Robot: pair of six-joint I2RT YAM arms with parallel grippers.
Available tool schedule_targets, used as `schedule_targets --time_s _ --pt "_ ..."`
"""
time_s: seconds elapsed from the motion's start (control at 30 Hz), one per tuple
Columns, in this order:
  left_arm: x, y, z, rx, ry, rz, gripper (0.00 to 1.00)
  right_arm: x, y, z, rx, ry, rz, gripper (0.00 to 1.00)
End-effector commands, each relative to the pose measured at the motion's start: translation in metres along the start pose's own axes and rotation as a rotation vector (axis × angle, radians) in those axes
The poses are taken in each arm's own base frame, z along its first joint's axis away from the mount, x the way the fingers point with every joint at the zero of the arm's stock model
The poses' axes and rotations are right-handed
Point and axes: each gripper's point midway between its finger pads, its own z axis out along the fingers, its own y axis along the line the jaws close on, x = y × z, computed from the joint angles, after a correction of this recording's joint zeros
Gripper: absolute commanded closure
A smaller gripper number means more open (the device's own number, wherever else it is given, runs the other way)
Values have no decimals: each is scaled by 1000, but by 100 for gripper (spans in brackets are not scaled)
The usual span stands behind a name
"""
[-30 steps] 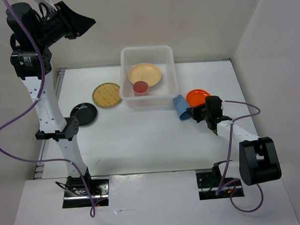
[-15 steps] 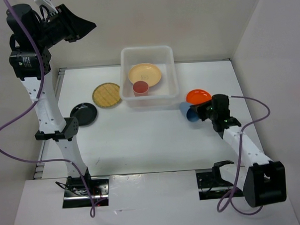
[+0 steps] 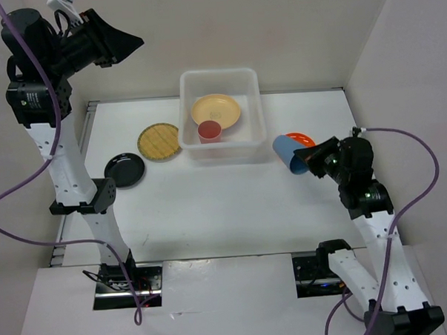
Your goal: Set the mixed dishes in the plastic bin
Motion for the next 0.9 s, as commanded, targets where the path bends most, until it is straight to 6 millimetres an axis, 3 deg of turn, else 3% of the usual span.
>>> schedule_targets --time_s 0.0,0.03,0.1,0.13,0.23,0.33,0.37,0.4,0.43,0.5,0.53,0.63,0.77,0.87 --pt "-12 -24 -17 40 -46 67 59 -7 45 -8 -104 52 -109 100" --pt "-12 -24 -17 40 -46 67 59 -6 61 -1 -131 88 -142 100" --pt "-10 -19 -13 36 -39 60 59 -5 71 17 -115 112 -176 100" --pt "-10 -19 -13 36 -39 60 59 -4 95 15 -159 114 -231 100" --pt "-10 -19 -13 36 -39 69 59 0 120 42 -141 160 -308 100" --pt "-11 -21 -13 47 -41 76 59 2 133 74 -87 183 -403 100" --pt "-11 -21 -13 47 -41 76 59 13 133 79 -63 209 -454 100" --pt "-11 -21 -13 47 -41 85 59 9 151 79 -83 188 -476 100" --pt "-11 -21 -13 47 -41 85 59 12 146 97 -38 192 -494 100" --pt "-7 -17 -10 48 -23 81 59 14 157 102 -34 195 -533 100" --pt "-7 -17 -10 48 -23 81 59 15 148 118 9 203 -545 100" --pt "-5 -16 -10 44 -17 75 59 13 145 133 53 213 -585 100" --pt "-3 -14 -7 49 -6 70 59 20 122 165 178 232 -640 100" --pt "0 -11 -4 54 4 73 59 27 107 177 231 255 -675 100"
